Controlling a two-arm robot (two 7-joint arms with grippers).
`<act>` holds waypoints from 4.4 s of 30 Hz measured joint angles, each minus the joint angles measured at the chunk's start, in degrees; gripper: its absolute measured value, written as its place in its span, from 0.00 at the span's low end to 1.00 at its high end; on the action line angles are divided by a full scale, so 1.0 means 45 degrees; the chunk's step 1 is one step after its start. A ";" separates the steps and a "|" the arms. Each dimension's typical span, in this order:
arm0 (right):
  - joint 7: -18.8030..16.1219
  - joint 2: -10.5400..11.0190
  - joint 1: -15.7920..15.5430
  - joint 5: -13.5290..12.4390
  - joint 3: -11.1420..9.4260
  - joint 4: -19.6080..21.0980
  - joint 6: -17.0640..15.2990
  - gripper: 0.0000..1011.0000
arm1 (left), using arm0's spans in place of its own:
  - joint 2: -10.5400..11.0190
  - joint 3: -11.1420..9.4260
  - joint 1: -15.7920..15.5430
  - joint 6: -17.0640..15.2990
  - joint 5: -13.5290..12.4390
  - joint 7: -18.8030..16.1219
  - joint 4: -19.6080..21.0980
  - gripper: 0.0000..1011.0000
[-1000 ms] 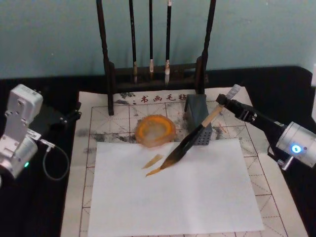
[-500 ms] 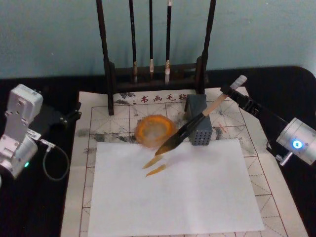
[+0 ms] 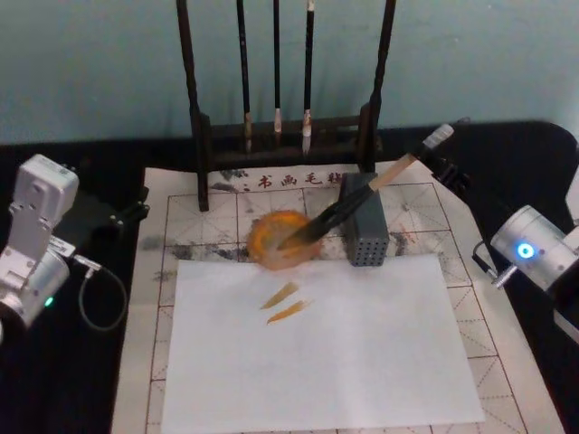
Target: Pick up the brush from the inkstone, write on the paper, then place the brush back to its original position.
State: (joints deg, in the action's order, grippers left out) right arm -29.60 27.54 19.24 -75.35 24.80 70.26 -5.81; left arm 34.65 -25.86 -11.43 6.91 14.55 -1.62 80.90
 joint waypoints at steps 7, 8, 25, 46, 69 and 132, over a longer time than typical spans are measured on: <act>0.0248 -0.0485 0.0414 0.0376 0.0094 -0.0602 0.0192 0.17 | 0.0000 0.0000 0.0001 0.0000 0.0000 0.0000 0.0000 0.99; 0.0262 -0.0538 0.0461 0.0434 0.0108 -0.0683 0.0211 0.17 | 0.0000 0.0000 0.0000 0.0000 0.0000 0.0000 0.0000 0.99; 0.0270 -0.1542 0.1169 0.1022 -0.0020 -0.1992 0.0164 0.17 | 0.0000 0.0000 0.0001 0.0000 0.0000 0.0000 0.0000 0.99; 0.0261 -0.1810 0.1014 0.1132 -0.0286 -0.2205 -0.0181 0.17 | 0.0000 0.0000 0.0001 0.0000 0.0000 0.0001 0.0000 0.99; 0.0447 -0.1824 0.0780 0.1049 -0.0396 -0.2131 -0.0364 0.17 | 0.0000 0.0000 0.0001 0.0000 0.0000 0.0000 0.0000 0.99; 0.0986 -0.1516 0.0196 0.0579 -0.0413 -0.1491 -0.0630 0.36 | 0.0000 0.0000 0.0001 0.0000 0.0000 0.0000 0.0000 0.99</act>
State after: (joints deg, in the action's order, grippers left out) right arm -25.17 20.72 20.13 -72.75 22.94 63.55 -8.65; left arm 34.65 -25.86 -11.43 6.91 14.55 -1.62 80.90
